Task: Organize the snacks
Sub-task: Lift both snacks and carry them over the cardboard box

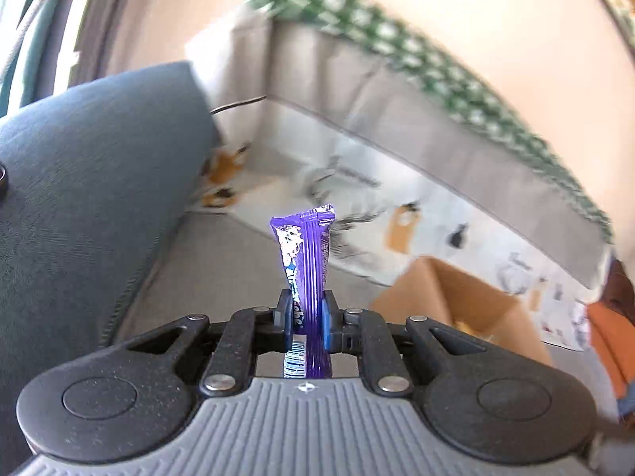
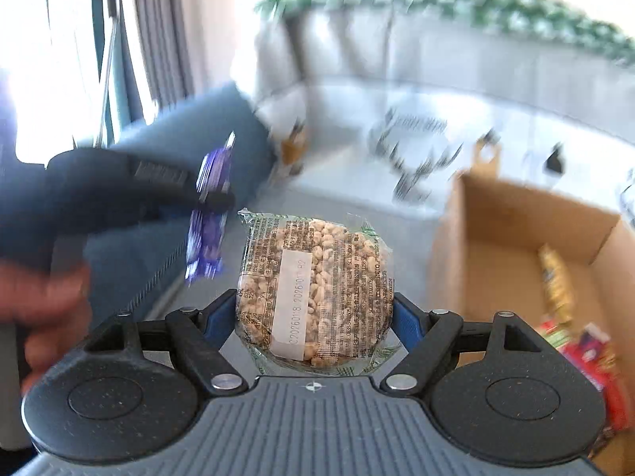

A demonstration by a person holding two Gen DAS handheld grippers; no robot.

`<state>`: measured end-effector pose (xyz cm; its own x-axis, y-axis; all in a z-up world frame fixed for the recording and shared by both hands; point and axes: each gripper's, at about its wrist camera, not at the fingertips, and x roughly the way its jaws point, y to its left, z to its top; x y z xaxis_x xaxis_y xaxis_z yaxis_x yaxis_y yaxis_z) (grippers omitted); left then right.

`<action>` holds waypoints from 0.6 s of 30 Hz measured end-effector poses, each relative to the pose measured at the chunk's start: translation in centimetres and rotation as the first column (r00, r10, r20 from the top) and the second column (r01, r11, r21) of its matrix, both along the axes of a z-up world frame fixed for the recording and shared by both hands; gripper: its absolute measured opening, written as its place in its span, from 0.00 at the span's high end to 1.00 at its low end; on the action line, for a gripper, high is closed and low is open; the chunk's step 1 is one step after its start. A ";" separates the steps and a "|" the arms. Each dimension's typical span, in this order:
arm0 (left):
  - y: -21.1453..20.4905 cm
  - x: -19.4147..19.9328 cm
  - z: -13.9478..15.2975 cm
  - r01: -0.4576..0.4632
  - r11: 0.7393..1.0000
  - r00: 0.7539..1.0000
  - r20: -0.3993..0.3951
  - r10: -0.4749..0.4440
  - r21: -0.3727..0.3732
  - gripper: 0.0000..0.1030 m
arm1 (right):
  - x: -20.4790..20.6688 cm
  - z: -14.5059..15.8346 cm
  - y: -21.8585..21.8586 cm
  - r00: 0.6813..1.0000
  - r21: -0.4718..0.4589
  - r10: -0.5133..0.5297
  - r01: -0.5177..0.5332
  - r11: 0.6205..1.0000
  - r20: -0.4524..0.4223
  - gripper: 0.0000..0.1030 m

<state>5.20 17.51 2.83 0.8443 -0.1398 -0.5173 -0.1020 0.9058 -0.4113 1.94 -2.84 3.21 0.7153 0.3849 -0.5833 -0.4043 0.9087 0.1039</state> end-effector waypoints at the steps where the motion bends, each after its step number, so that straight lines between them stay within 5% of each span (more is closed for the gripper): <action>1: -0.5 -0.7 0.3 0.020 1.000 1.000 0.019 -0.020 0.005 0.86 | -0.4 0.8 -1.1 0.999 0.014 -0.018 0.018 1.000 0.026 0.21; 9: -6.6 -4.5 0.8 0.173 0.982 0.981 0.082 -0.178 0.071 0.86 | -2.7 3.9 -12.6 0.960 0.145 -0.243 0.224 0.964 0.135 0.21; 18: -10.5 -6.9 -1.6 0.269 0.961 0.963 0.021 -0.270 0.064 0.86 | -3.8 0.6 -21.8 0.906 0.240 -0.413 0.382 0.892 0.094 0.21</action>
<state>-1.70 7.05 1.20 0.7945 -0.3336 -0.5075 0.1604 0.9212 -0.3545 -1.81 -24.66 3.77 0.9019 0.1535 -0.4037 -0.0378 0.9591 0.2804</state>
